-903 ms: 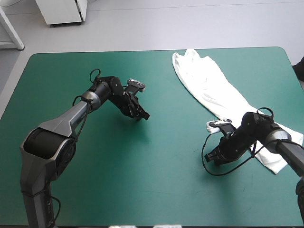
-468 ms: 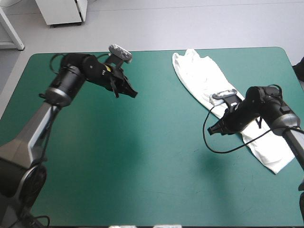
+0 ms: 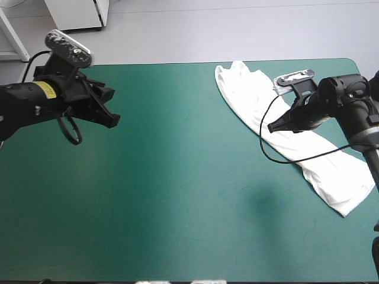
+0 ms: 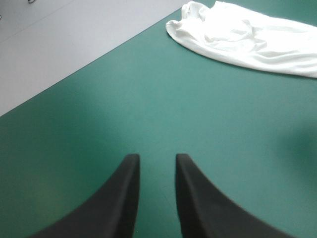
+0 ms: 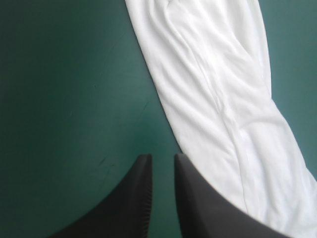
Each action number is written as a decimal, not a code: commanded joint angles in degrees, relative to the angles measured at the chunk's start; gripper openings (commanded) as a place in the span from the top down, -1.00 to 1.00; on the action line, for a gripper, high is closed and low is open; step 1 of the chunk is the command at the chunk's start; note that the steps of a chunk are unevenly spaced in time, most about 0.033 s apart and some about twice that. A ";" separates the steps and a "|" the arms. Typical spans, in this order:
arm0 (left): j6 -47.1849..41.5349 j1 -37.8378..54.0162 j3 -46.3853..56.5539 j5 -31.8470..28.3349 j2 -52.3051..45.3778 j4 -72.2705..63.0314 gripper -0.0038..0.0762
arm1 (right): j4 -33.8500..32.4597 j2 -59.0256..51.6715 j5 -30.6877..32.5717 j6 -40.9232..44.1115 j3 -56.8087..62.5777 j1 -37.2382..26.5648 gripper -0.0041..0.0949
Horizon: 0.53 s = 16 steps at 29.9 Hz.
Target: Fold the cloth
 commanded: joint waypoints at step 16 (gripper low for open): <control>-2.45 -0.27 -1.61 -2.77 -4.85 -0.45 -0.12 | 0.70 29.24 -8.45 3.83 -18.84 -4.52 -0.53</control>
